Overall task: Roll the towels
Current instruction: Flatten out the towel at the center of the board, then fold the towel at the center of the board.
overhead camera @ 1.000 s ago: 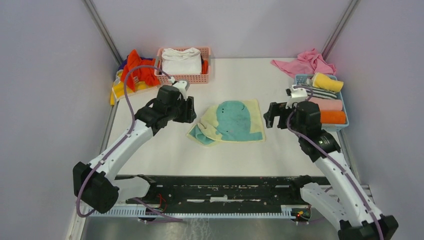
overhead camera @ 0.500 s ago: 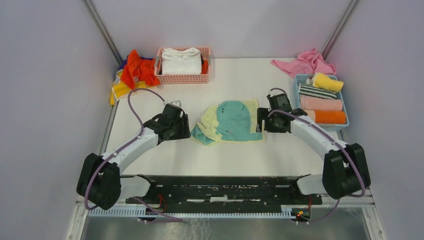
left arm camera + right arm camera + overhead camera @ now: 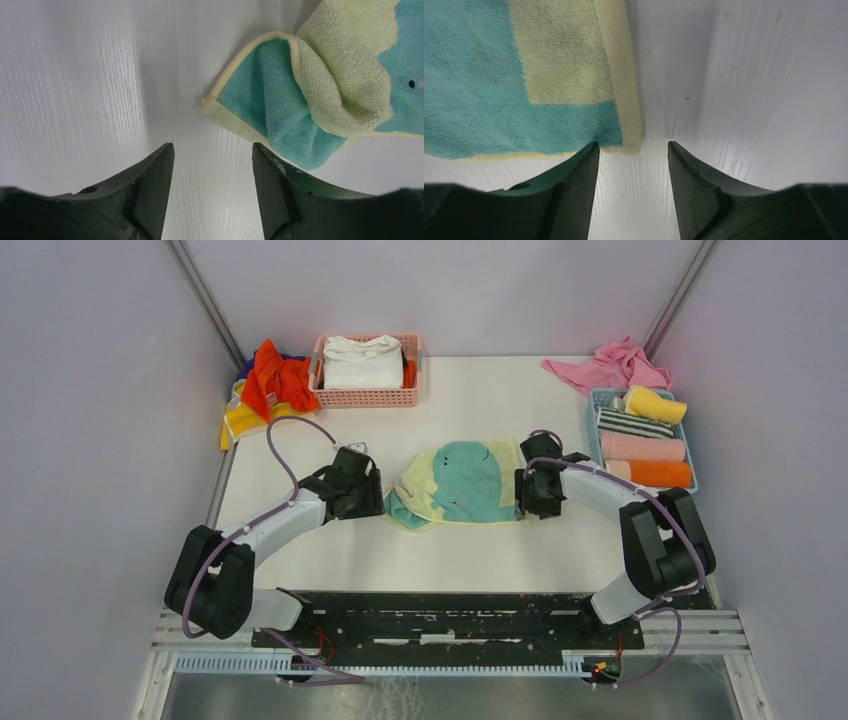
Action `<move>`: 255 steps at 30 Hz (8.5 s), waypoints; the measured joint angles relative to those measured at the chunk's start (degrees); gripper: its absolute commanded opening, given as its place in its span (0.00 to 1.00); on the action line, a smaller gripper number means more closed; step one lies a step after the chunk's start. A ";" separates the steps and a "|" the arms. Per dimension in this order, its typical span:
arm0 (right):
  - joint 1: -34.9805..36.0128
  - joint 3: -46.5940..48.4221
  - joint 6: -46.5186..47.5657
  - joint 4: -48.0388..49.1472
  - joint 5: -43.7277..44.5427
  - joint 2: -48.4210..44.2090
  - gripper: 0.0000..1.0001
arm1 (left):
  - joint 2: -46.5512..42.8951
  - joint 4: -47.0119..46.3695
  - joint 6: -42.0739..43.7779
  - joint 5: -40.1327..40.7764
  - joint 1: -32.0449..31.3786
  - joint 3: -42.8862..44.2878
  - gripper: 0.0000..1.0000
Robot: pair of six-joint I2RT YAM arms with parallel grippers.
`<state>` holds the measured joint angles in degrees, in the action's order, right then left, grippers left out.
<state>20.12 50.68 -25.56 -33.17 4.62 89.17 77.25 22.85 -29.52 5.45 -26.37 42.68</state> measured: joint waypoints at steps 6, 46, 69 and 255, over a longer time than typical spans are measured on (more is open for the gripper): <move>0.42 0.07 -0.22 -0.48 0.35 2.14 0.49 | 1.81 -0.72 0.00 -0.04 0.00 0.00 0.65; 0.48 2.78 0.17 -4.20 4.13 -4.42 0.05 | 16.17 -2.71 -0.92 10.32 -10.97 7.76 0.03; -10.10 27.36 1.64 -4.15 0.20 -12.90 0.08 | -1.44 -0.94 25.09 29.51 -2.16 30.36 0.03; -9.25 51.23 34.86 -14.19 -1.68 30.58 0.01 | 39.41 13.68 23.02 2.14 14.78 54.71 0.03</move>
<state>10.87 101.91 9.30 -47.35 2.94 119.74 116.66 36.53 -6.50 7.60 -11.60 97.38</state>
